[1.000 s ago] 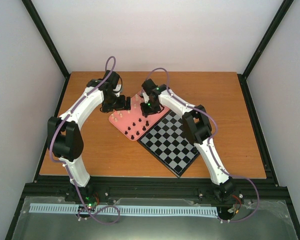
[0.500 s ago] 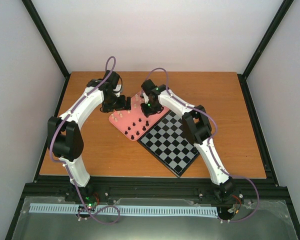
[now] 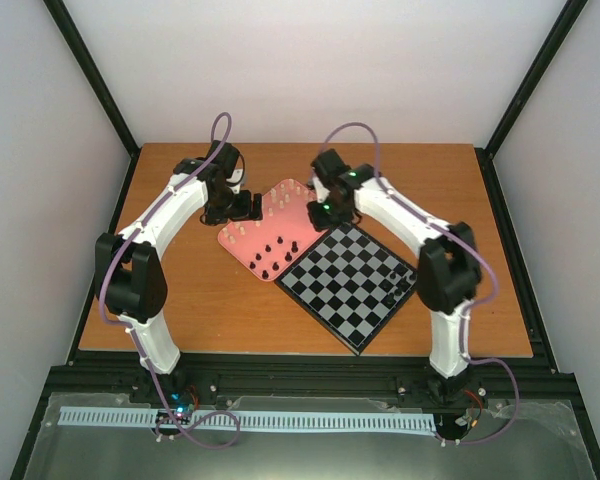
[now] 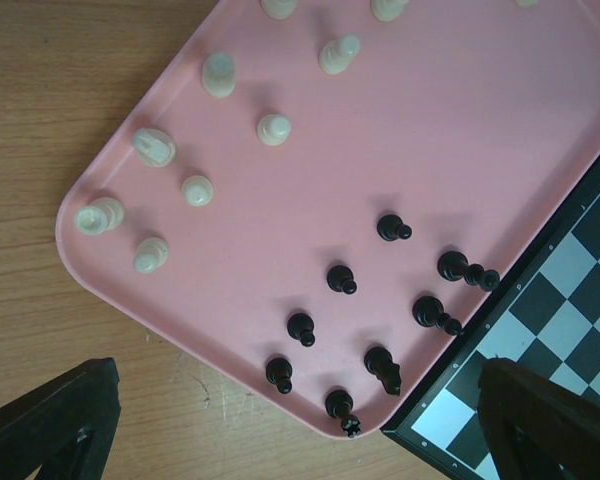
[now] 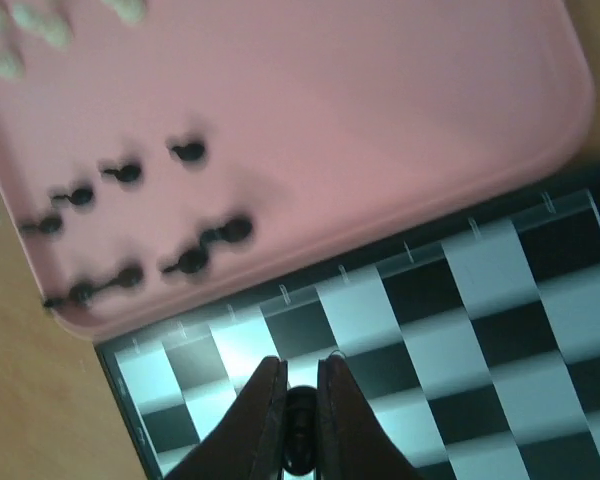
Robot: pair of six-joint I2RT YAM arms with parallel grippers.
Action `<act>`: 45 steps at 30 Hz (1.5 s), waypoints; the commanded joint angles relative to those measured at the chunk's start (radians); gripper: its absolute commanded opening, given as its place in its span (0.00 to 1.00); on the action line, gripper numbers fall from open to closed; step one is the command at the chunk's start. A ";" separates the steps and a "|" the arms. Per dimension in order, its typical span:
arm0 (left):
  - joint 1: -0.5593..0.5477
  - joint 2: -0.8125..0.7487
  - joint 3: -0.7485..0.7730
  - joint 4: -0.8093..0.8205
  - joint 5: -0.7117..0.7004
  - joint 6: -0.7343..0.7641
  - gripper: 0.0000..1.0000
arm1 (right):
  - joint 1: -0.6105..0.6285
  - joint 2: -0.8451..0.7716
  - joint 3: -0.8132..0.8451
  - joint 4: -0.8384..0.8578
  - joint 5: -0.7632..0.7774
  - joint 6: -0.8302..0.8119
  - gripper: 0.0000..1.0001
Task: Set up the chess pieces on the board
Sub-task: Place the chess piece on the chessboard.
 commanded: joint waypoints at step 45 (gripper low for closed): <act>0.006 0.009 0.008 0.005 0.017 -0.012 1.00 | -0.224 -0.542 -0.943 0.240 -0.026 0.083 0.06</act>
